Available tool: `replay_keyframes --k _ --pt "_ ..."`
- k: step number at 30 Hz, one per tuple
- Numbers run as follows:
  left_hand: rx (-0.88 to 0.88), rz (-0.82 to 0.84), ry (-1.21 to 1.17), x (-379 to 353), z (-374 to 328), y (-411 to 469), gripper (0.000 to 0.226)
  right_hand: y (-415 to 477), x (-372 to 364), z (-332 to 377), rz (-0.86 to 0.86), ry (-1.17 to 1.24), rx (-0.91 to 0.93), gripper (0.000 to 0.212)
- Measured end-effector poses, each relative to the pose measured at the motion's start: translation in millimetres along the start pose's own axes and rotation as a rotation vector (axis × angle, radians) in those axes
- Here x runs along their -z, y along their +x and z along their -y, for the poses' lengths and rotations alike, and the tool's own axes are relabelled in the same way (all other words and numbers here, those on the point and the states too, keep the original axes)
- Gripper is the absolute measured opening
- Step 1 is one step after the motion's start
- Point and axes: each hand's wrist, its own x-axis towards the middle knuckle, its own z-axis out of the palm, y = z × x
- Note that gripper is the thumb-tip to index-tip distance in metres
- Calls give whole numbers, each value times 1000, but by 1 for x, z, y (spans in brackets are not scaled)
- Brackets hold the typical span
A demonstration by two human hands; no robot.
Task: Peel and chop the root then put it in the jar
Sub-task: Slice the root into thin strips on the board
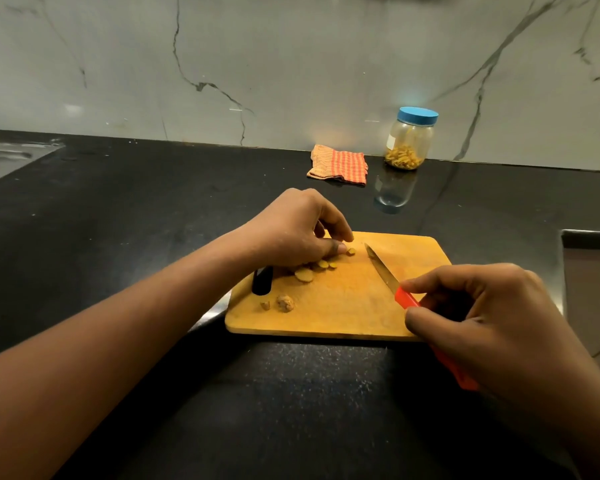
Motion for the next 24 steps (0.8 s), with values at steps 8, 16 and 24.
replay_keyframes --k 8,16,24 --pt "-4 27 39 -4 -1 2 13 2 -2 0 16 -7 1 24" --pt "-9 6 28 -6 0 1 13 2 0 -1 -13 -16 -8 21" --pt "5 29 2 -3 2 0 15 3 -3 -2 2 10 -18 21"
